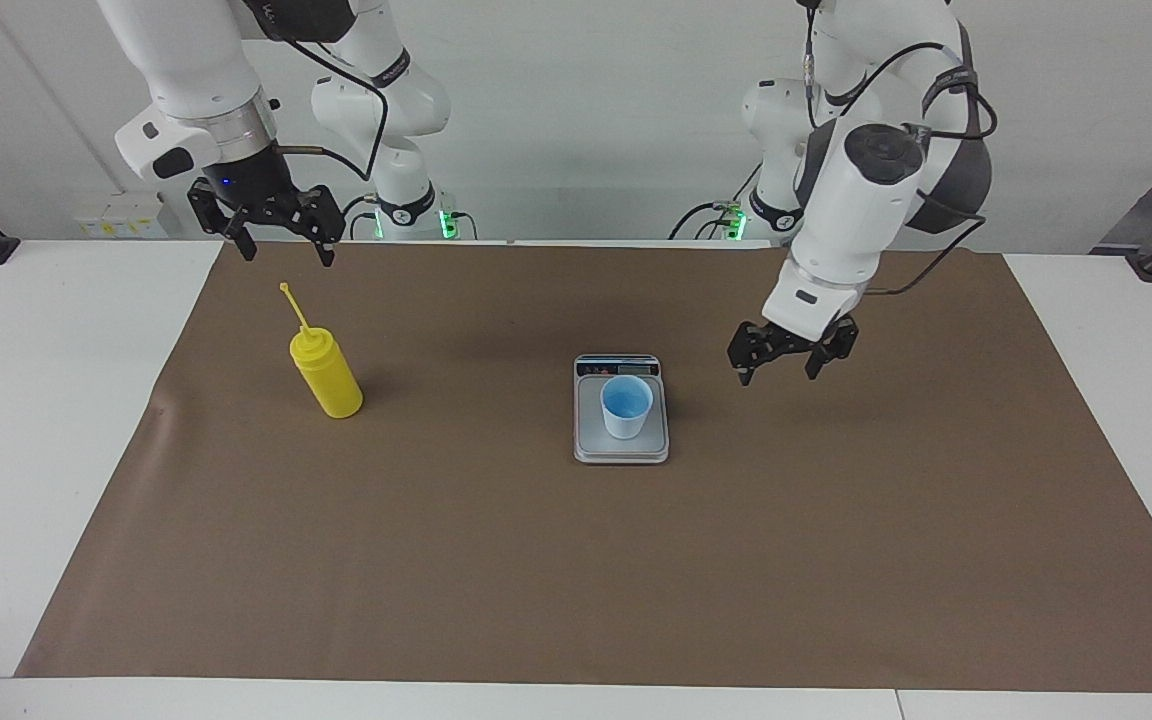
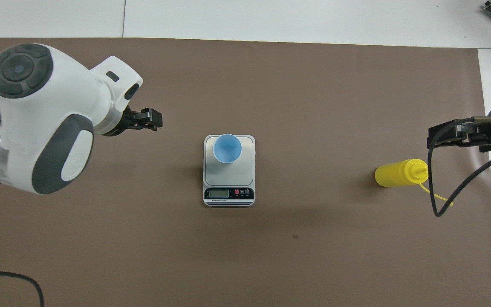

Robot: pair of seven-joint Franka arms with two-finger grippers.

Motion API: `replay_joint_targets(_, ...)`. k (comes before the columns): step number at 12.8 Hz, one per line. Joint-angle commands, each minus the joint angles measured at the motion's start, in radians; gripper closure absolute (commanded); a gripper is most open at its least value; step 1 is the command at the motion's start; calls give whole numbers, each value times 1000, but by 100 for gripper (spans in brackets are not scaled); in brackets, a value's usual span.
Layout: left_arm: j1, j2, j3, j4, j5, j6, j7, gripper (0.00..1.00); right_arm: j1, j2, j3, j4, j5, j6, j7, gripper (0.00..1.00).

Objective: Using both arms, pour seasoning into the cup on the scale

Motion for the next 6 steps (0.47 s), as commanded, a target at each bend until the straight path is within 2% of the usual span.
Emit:
replay_joint_targets(1, 92, -81, -9, -22, 9, -94, 160, 0, -14, -12, 5, -14, 15, -1, -20, 0)
replay_joint_targets(3, 140, -121, -6, -20, 8, -153, 264, 0, -17, -12, -1, -14, 15, 11, -20, 0)
replay_joint_targets(6, 172, -158, -3, 13, 4, -234, 281, 0, -19, -10, -4, -14, 16, 19, -23, 0)
